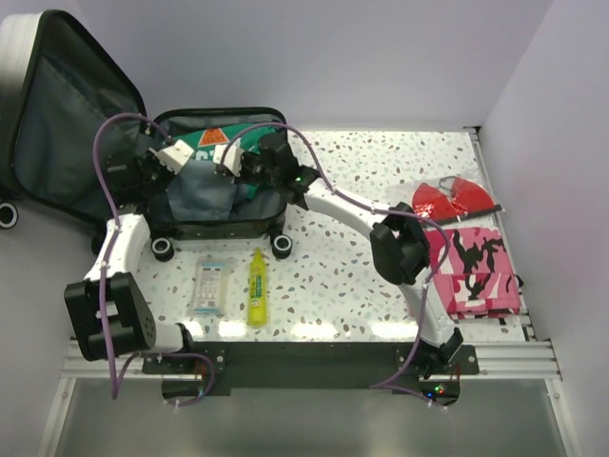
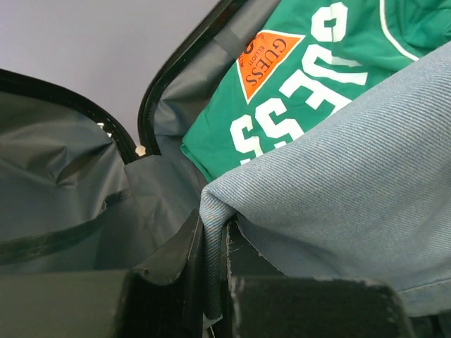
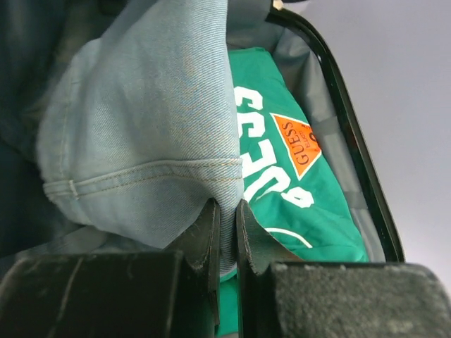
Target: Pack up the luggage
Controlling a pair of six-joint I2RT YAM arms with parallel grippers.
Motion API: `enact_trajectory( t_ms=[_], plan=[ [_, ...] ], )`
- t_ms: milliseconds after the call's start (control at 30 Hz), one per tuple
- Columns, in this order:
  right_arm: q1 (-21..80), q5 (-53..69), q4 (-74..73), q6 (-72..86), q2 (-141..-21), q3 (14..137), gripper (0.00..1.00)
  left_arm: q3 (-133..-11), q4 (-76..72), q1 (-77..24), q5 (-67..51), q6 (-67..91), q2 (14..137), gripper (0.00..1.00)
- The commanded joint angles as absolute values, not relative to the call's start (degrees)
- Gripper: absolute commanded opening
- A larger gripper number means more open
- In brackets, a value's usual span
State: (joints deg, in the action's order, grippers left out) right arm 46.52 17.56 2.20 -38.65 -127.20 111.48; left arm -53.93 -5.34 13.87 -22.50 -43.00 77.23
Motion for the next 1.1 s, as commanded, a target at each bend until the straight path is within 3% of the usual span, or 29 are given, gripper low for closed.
enact_trajectory(
  t_ms=[0,433,600,667,700,767,800,833,933,1067],
  plan=[
    [45.35,12.85,4.3,-37.53,-128.58,117.93,0.0,-58.7,-12.65,15.38,-16.18,-42.19,79.79,0.0],
    [43.59,5.45,9.13,-40.34,-147.12,138.16,0.0,-72.76,-19.77,15.38,-13.18,-37.1,98.6,0.0],
    [43.24,-2.35,20.99,-44.91,-155.72,143.84,0.0,-81.19,-20.74,15.12,-10.47,-34.46,108.61,0.0],
    [42.98,-4.39,23.81,-45.78,-161.09,148.07,0.08,-83.48,-21.18,15.03,-9.23,-31.48,111.26,0.01],
    [42.98,-5.18,24.25,-46.31,-162.23,150.71,0.14,-85.85,-21.01,14.94,-8.01,-30.59,113.71,0.1],
    [42.89,-7.73,28.8,-46.75,-162.08,149.16,0.44,-89.1,-21.36,14.51,-5.2,-28.05,115.74,0.25],
    [42.72,-8.43,30.22,-46.76,-160.85,145.32,0.59,-89.73,-21.53,14.07,-1.44,-27.17,116.97,0.47],
    [42.54,-10.0,32.06,-46.24,-159.53,143.28,0.83,-90.43,-21.62,14.06,-0.1,-25.24,117.42,0.55],
    [41.75,-11.51,32.26,-43.42,-153.03,136.07,0.97,-91.5,-20.39,13.98,-0.18,-23.04,115.93,0.61],
    [40.34,-10.47,30.33,-38.51,-143.11,127.9,0.99,-89.22,-16.36,14.06,-5.35,-21.09,109.88,0.66]
  ],
)
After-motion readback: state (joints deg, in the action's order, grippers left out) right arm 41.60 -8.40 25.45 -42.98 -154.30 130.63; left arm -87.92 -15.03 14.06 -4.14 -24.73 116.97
